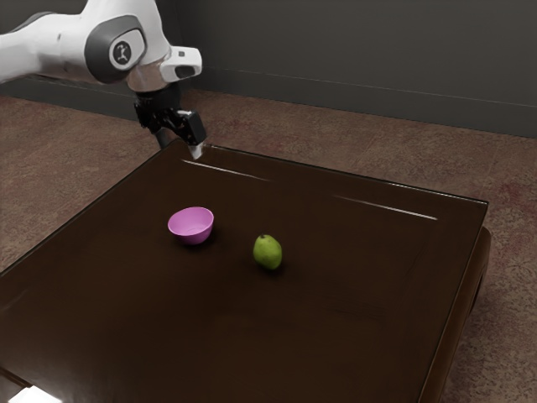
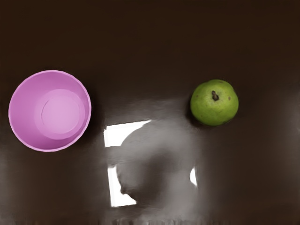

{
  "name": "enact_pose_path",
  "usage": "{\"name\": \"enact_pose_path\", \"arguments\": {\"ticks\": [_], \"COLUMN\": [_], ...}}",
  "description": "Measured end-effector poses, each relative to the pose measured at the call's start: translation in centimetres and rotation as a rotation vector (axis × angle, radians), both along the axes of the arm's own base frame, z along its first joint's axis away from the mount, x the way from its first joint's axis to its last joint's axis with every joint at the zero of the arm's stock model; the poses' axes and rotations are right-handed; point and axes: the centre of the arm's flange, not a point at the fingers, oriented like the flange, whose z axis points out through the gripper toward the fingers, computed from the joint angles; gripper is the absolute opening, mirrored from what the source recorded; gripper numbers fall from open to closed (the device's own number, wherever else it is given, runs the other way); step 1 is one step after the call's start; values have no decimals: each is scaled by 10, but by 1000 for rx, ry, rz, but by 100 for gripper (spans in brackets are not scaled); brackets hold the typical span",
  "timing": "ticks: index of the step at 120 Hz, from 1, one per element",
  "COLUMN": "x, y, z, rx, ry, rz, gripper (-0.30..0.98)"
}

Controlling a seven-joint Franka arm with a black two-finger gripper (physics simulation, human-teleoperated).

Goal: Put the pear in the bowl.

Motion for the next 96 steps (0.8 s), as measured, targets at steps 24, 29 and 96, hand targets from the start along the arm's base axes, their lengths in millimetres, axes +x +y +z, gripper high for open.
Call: {"name": "enact_pose_path", "arguments": {"ticks": [24, 29, 96], "x": [-4, 0, 27], "y": [-44, -47, -110], "z": [-55, -83, -195], "rx": [-6, -2, -18], "ry": [151, 201, 264], "rz": [-70, -70, -56], "gripper": [69, 69, 69]}}
